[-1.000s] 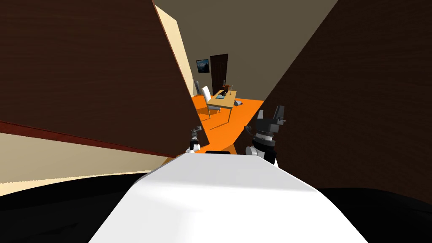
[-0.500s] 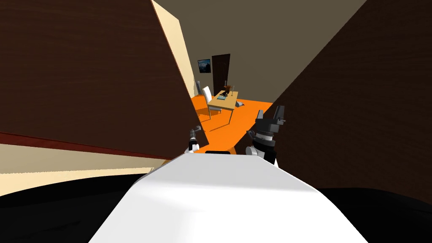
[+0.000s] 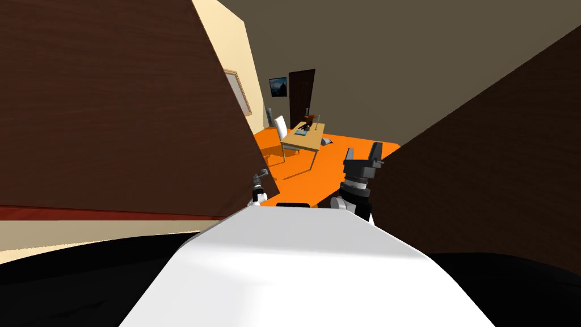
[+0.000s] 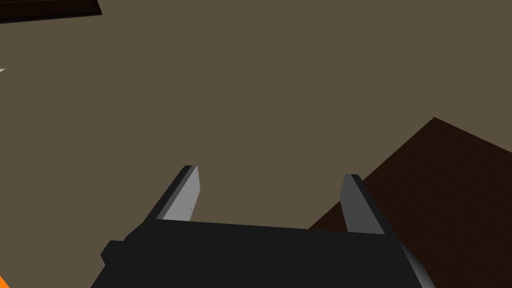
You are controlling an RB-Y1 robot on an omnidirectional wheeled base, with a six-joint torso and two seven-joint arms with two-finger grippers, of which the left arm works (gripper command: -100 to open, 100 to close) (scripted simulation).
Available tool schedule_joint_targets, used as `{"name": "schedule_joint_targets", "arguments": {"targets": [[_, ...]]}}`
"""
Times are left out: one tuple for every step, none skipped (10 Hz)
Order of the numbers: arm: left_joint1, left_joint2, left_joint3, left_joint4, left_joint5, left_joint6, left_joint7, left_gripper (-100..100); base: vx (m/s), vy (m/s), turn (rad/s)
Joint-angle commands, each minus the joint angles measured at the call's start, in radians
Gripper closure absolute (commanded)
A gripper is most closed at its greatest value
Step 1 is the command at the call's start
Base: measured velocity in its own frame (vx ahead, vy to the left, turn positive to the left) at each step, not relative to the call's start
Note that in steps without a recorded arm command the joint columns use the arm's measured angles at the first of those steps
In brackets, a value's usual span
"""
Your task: Push the door open
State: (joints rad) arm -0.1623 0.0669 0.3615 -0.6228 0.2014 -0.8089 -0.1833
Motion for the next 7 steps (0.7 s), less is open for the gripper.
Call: {"name": "schedule_joint_targets", "arguments": {"targets": [[0.011, 0.004, 0.008, -0.032, 0.002, 0.004, -0.006, 100, 0.064, 0.021, 0.000], [0.010, -0.006, 0.030, -0.034, 0.015, 0.002, -0.022, 100, 0.125, -0.017, 0.054], [0.009, -0.012, 0.041, -0.035, 0.021, 0.000, -0.030, 100, 0.200, -0.036, 0.098], [0.009, -0.019, 0.052, -0.036, 0.027, -0.001, -0.037, 100, 0.223, -0.023, 0.096], [0.009, -0.026, 0.061, -0.036, 0.032, -0.002, -0.044, 100, 0.223, -0.005, 0.066], [0.008, -0.034, 0.071, -0.037, 0.037, -0.003, -0.050, 100, 0.196, -0.026, 0.063], [0.008, -0.046, 0.083, -0.038, 0.044, -0.005, -0.059, 100, 0.198, -0.055, 0.089]]}}
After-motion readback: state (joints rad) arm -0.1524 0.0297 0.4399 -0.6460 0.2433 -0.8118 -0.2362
